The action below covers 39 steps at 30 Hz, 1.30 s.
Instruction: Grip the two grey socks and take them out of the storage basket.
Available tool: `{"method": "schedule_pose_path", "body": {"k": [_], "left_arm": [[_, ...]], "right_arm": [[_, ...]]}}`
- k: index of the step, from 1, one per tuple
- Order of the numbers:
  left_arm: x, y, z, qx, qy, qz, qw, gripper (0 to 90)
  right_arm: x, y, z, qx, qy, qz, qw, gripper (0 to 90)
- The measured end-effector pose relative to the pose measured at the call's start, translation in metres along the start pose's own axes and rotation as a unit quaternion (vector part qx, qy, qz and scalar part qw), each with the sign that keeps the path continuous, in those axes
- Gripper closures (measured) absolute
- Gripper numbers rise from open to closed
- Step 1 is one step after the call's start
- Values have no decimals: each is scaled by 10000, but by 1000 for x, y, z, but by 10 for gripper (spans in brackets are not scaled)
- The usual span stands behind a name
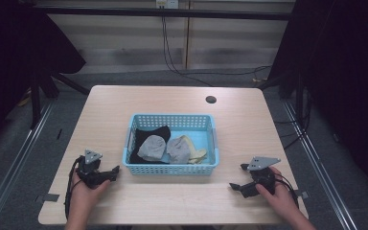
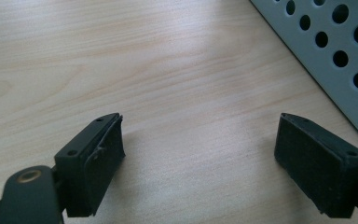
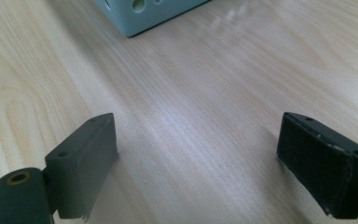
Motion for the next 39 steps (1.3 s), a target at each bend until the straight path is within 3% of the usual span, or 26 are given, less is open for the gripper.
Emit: {"method": "schedule_pose_path", "body": {"k": [7,10,13,15,17,19,20,22,23,32,36,39], "left_arm": [[0,0,-1,35,-10,20,10000,152],[0,2,-2,67,-8,285,9996,160],[-1,5,-4,117,-15,673,9977,177],[-1,7,-5,145,31,928,9956,184],[-1,10,-7,256,128,1254,9917,187],[-1,14,-7,263,176,1665,9855,212],[-2,17,-7,272,164,1913,9810,223],[-6,20,-10,360,97,2162,9756,224],[-10,22,-12,394,131,2210,9744,225],[-46,40,-23,510,-36,2516,9665,227],[-63,45,-28,558,-89,2507,9664,228],[-74,47,-32,567,-141,2452,9677,228]], "right_arm": [[0,0,0,2,-9,-5,10000,117],[0,0,0,0,-10,-2,10000,117],[0,0,0,4,-10,-1,10000,117],[0,0,0,-3,-10,-4,10000,117],[0,0,0,-2,-10,-3,10000,117],[0,0,0,3,-10,-1,10000,117],[0,0,0,5,-9,2,10000,117],[0,0,0,5,-9,1,10000,117],[0,0,0,5,-10,0,10000,117],[0,0,0,5,-9,0,10000,117],[0,0,0,-2,-10,-2,10000,117],[0,0,0,3,-9,0,10000,117]]}}
Point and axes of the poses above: each handheld gripper's, and its own axes: y roughly backward along the jaws, x roughly out of its underside, z roughly to its left, the point moved 9 cm from there along -y, roughly forward along the jaws, and after that the axes turned 2 degrees about y, right-handed, at the moved point
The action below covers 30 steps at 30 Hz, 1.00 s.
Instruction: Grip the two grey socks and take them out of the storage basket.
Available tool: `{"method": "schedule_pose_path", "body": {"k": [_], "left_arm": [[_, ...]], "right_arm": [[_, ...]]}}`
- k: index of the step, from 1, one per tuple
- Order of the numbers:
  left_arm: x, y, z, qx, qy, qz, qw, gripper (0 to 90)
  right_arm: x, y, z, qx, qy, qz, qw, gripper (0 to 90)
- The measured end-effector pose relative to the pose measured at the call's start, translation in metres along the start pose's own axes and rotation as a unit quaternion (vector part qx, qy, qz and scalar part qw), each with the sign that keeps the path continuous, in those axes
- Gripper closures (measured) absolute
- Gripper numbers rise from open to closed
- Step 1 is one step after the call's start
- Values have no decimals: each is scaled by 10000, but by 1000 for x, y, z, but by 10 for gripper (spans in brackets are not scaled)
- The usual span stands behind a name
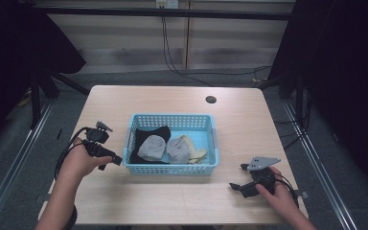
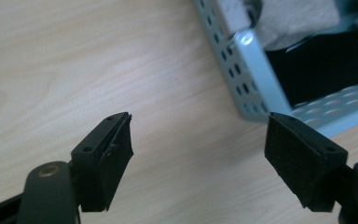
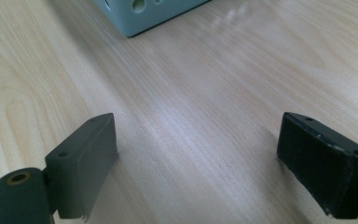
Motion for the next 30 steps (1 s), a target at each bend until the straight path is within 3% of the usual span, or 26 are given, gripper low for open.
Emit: {"method": "schedule_pose_path", "body": {"k": [7,13,19,30], "left_arm": [[-28,12,-20,55,-227,-81,9997,233],[-42,11,-38,176,-292,-97,9994,239],[-53,-5,-58,374,-410,-46,9984,243],[-65,-33,-90,657,-431,104,9969,251]], "right_arm": [[0,0,0,-2,-16,-9,10000,117],[0,0,0,11,6,-20,10000,117],[0,0,0,12,6,-18,10000,117],[0,0,0,7,4,-22,10000,117]]}}
Point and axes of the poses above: each handheld gripper's, and its own axes: y roughly backward along the jaws, x roughly out of its underside, z roughly to its left, the point moved 9 cm from there along -y, roughly forward along the jaws, and after that the axes turned 2 degrees about y, right-handed, at the moved point
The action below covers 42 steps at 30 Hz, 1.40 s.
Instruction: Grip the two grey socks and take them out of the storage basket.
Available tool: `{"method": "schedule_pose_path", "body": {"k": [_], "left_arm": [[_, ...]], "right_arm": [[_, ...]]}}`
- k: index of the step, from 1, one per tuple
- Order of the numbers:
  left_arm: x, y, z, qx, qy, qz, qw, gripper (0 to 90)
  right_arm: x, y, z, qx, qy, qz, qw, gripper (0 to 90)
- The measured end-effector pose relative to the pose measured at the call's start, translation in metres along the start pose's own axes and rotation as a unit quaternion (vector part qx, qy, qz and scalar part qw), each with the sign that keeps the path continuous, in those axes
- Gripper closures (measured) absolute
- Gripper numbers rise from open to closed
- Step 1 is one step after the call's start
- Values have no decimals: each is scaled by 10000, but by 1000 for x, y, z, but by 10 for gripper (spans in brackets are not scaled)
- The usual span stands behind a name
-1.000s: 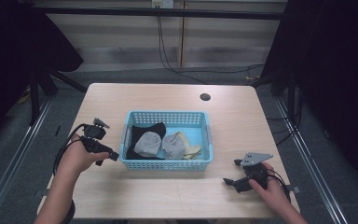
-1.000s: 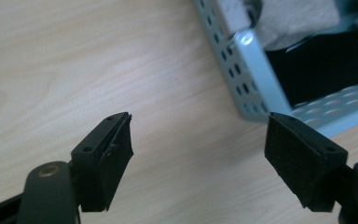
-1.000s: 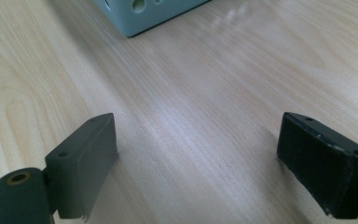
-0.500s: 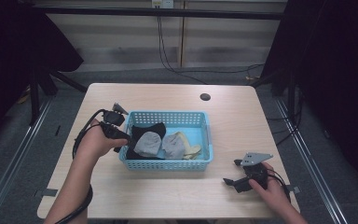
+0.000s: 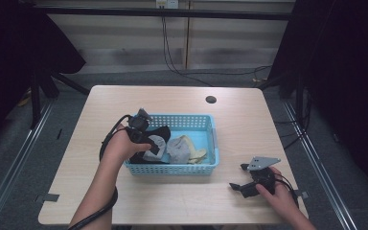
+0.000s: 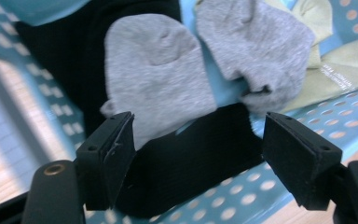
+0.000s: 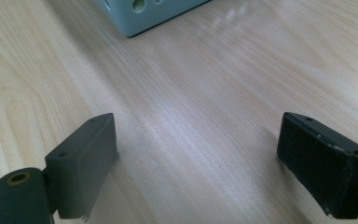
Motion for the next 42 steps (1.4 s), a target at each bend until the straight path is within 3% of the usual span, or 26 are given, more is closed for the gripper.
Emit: {"method": "schedule_pose_path", "body": {"k": [15,23,26,28,29,34,37,42], "left_arm": [[-10,-35,-26,243,9,303,9992,263],[-20,-50,-40,301,-35,299,9991,314],[-22,-53,-46,360,-128,320,9988,409],[-24,-55,-48,395,-197,363,9984,561],[-24,-55,-50,392,-205,378,9983,561],[-26,-51,-51,340,-307,455,9979,770],[-26,-47,-50,297,-262,509,9979,832],[-25,-38,-47,252,-201,577,9978,836]], "right_arm": [[0,0,0,4,2,3,10000,117],[0,0,0,-3,1,-2,10000,117],[0,0,0,0,1,2,10000,117],[0,0,0,1,2,1,10000,117],[0,0,0,1,2,1,10000,117],[0,0,0,-3,1,-1,10000,117],[0,0,0,-2,1,0,10000,117],[0,0,0,-3,1,-1,10000,117]]}}
Point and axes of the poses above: each handheld gripper's, and its own axes: y roughly backward along the jaws, x roughly out of its underside, z roughly to its left, the point moved 9 cm from there along -y, roughly forward along the jaws, and after that the axes turned 2 degrees about y, right-handed, at the moved point
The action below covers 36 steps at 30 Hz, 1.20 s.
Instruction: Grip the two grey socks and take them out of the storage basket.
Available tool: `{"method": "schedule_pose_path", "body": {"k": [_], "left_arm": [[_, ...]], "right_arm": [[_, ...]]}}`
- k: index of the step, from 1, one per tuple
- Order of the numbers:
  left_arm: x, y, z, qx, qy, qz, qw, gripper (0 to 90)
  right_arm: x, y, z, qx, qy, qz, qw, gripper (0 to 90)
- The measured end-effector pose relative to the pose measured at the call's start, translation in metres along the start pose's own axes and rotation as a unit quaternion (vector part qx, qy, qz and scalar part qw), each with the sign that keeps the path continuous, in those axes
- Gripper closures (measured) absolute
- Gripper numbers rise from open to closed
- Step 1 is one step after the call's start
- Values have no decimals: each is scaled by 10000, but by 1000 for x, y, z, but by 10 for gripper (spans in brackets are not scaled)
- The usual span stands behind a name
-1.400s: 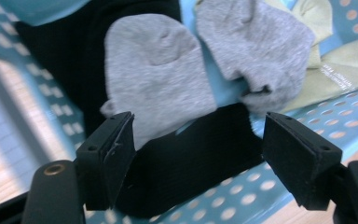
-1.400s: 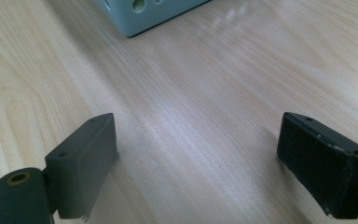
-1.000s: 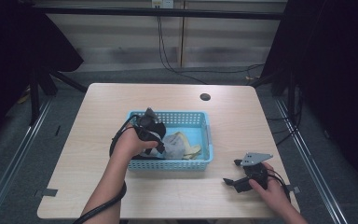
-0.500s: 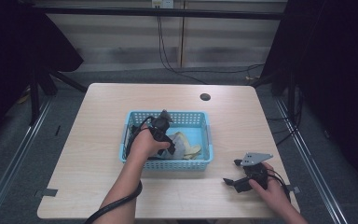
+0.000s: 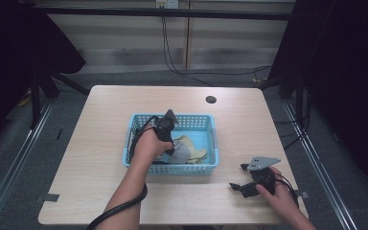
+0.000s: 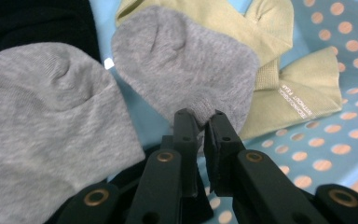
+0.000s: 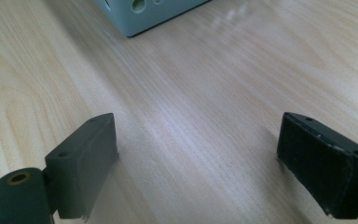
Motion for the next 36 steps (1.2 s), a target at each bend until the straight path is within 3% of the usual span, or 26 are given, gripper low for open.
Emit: {"method": "schedule_pose_path", "body": {"k": [12,27,36], "left_arm": [[-1,28,8,14,143,16,9999,837],[-9,69,17,-192,139,-44,9997,838],[-12,88,18,-273,123,42,9995,837]], "right_arm": [[0,0,0,0,-3,2,10000,117],[0,0,0,-2,-4,2,10000,117],[0,0,0,-3,-1,13,10000,117]]}}
Point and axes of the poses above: each handheld gripper's, and its own axes: y roughly backward along the jaws, x roughly out of its underside, z roughly to its left, the point moved 9 cm from there along -y, roughly forward along the jaws, and after that the axes turned 2 degrees about y, right-handed, at the moved point
